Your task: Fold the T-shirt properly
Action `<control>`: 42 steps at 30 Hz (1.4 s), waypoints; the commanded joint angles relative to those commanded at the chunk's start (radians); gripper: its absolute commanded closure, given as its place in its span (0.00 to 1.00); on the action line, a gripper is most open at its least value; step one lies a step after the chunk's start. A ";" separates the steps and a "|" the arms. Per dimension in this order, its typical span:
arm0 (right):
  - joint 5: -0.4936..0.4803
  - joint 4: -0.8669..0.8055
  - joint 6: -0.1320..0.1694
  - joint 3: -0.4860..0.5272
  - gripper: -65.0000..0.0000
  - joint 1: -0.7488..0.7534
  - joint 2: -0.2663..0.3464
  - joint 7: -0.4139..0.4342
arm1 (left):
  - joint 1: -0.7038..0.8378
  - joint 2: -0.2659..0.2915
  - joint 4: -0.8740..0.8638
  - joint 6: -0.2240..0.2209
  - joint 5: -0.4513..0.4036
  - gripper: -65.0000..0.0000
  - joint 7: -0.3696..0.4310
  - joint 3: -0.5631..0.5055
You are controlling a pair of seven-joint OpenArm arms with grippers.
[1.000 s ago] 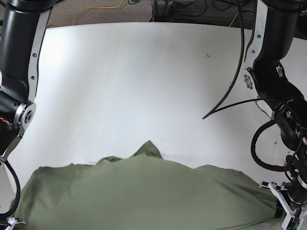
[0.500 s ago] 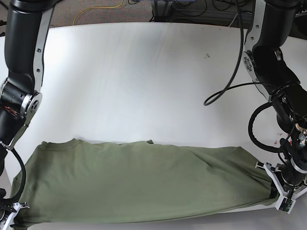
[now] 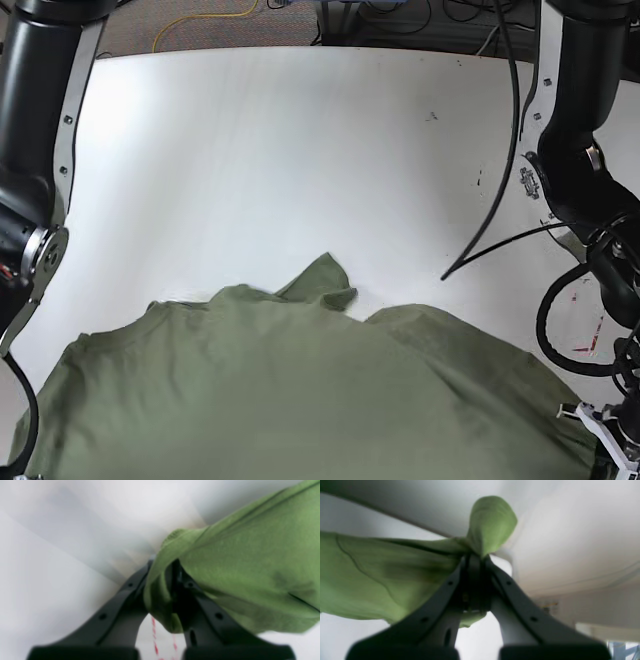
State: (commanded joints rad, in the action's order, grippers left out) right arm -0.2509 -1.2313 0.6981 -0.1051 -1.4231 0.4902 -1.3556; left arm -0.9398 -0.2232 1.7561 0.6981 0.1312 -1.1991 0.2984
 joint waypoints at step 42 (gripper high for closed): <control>-0.158 -0.285 0.000 -0.341 1.00 0.879 -0.046 -0.041 | 0.698 -0.006 0.198 0.000 0.006 1.00 0.000 0.021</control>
State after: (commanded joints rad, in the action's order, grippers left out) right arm -0.4089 -1.5167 0.6981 -0.4457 -0.5439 0.4442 -1.3963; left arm -0.2417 -0.2294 1.9540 0.6981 0.1373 -1.1991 0.3199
